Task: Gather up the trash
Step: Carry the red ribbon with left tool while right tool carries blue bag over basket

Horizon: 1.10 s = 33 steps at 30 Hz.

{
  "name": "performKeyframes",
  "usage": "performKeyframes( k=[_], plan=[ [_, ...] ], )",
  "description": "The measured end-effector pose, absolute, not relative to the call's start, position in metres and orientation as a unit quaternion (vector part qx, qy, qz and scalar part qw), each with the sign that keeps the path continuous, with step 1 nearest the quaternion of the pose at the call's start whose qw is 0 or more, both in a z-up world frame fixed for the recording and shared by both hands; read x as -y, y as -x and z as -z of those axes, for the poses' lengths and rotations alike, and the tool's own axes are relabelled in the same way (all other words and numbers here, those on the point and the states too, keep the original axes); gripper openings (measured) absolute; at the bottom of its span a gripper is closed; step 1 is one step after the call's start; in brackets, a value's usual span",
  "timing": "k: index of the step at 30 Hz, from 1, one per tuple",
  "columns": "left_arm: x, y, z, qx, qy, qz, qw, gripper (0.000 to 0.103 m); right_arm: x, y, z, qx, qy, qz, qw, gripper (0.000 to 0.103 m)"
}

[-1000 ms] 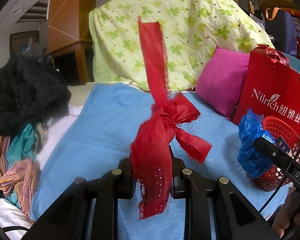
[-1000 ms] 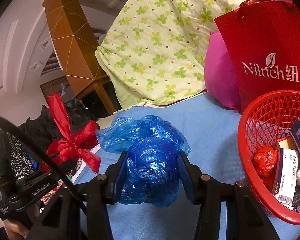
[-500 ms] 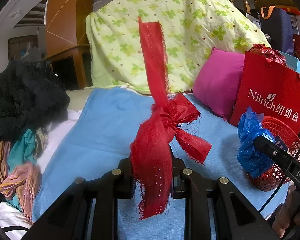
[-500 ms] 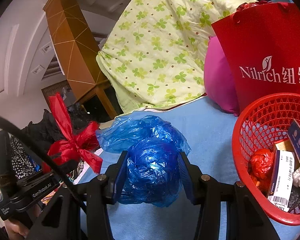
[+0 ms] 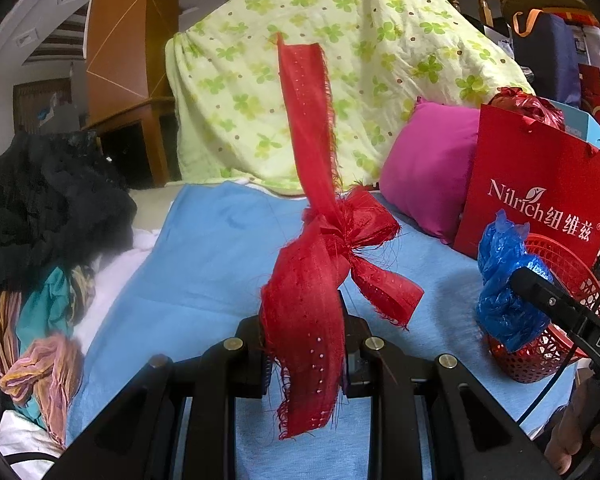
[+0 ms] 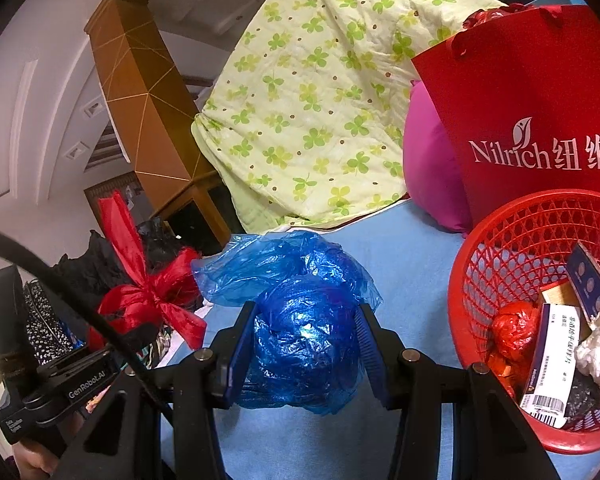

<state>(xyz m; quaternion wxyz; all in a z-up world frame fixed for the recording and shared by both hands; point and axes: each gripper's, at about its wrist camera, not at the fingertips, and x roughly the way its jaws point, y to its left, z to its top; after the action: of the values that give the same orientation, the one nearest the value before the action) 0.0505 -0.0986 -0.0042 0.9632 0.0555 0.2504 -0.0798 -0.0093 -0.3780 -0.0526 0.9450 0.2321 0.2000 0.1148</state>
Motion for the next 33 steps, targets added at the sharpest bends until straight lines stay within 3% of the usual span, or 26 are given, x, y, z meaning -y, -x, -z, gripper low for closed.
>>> performKeyframes(
  k=[33],
  plan=[
    [0.082, -0.051, -0.005, -0.242, -0.086, 0.123, 0.959, 0.026, 0.385, 0.031, 0.045, -0.176, -0.258, -0.106, 0.944, 0.052]
  ],
)
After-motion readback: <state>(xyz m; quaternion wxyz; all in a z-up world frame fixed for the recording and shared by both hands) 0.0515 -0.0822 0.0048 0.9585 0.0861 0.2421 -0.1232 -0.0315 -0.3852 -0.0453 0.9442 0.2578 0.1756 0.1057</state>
